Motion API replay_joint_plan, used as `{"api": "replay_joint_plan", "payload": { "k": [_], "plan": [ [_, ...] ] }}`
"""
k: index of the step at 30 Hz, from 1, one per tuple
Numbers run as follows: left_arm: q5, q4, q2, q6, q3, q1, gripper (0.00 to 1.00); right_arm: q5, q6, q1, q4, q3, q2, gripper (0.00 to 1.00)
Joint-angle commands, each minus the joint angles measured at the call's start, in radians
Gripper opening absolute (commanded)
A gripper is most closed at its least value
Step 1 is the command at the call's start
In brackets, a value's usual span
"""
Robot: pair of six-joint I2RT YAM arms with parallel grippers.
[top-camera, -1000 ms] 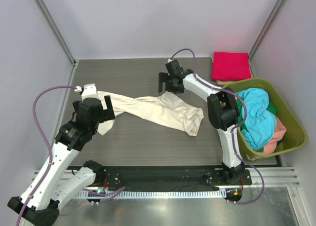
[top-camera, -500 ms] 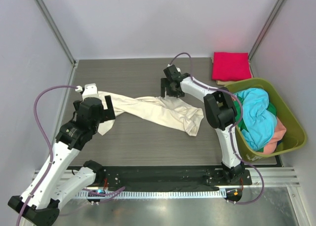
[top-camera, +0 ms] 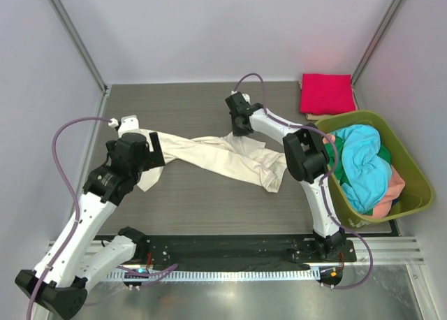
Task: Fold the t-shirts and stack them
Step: Flatten the tshirt out
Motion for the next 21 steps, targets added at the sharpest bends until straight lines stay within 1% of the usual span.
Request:
{"api": "replay_joint_plan", "payload": {
  "k": [1, 2, 4, 5, 7, 8, 9, 10, 11, 12, 13, 14, 15, 16, 17, 18, 19, 21],
  "plan": [
    [0.055, 0.022, 0.054, -0.083, 0.077, 0.016, 1.00, 0.006, -0.076, 0.038, -0.033, 0.058, -0.047, 0.01],
    [0.048, 0.025, 0.086, -0.105, 0.089, 0.015, 1.00, 0.018, -0.120, 0.046, -0.020, 0.081, -0.114, 0.01],
    [0.000, 0.044, 0.129, -0.143, 0.121, 0.016, 1.00, 0.075, -0.174, 0.079, 0.018, 0.069, -0.191, 0.01],
    [-0.075, 0.051, 0.171, -0.157, 0.152, 0.018, 1.00, 0.084, -0.199, 0.114, 0.082, 0.019, -0.297, 0.01],
    [-0.121, 0.089, 0.202, -0.189, 0.171, 0.027, 1.00, 0.077, -0.279, 0.151, 0.161, -0.059, -0.423, 0.01],
    [-0.127, 0.103, 0.218, -0.203, 0.181, 0.041, 1.00, 0.081, -0.303, 0.193, 0.242, -0.154, -0.486, 0.01],
    [-0.112, 0.126, 0.228, -0.212, 0.200, 0.056, 1.00, 0.080, -0.334, 0.210, 0.284, -0.206, -0.622, 0.01],
    [-0.101, 0.137, 0.227, -0.224, 0.210, 0.087, 1.00, 0.077, -0.343, 0.227, 0.322, -0.316, -0.687, 0.01],
    [-0.101, 0.169, 0.218, -0.226, 0.210, 0.096, 1.00, 0.084, -0.352, 0.257, 0.424, -0.387, -0.755, 0.01],
    [-0.124, 0.189, 0.190, -0.226, 0.198, 0.102, 1.00, 0.098, -0.362, 0.276, 0.492, -0.461, -0.909, 0.01],
    [-0.137, 0.215, 0.170, -0.226, 0.186, 0.113, 1.00, 0.112, -0.384, 0.293, 0.546, -0.530, -0.976, 0.01],
    [-0.147, 0.266, 0.149, -0.221, 0.169, 0.119, 1.00, 0.109, -0.383, 0.306, 0.683, -0.675, -1.055, 0.01],
    [-0.160, 0.286, 0.123, -0.226, 0.149, 0.127, 1.00, 0.115, -0.383, 0.320, 0.732, -0.740, -1.117, 0.01],
    [-0.169, 0.304, 0.080, -0.232, 0.111, 0.143, 1.00, 0.156, -0.383, 0.320, 0.773, -0.844, -1.212, 0.01],
    [-0.172, 0.345, 0.055, -0.246, 0.085, 0.150, 1.00, 0.194, -0.383, 0.320, 0.839, -0.884, -1.238, 0.01],
    [-0.172, 0.364, 0.039, -0.254, 0.060, 0.154, 1.00, 0.230, -0.382, 0.320, 0.853, -0.915, -1.254, 0.01],
    [-0.172, 0.384, 0.014, -0.263, 0.010, 0.156, 1.00, 0.266, -0.371, 0.317, 0.852, -0.947, -1.253, 0.01],
    [-0.160, 0.427, 0.011, -0.298, -0.026, 0.156, 1.00, 0.325, -0.351, 0.317, 0.814, -0.952, -1.213, 0.01]
  ]
}}
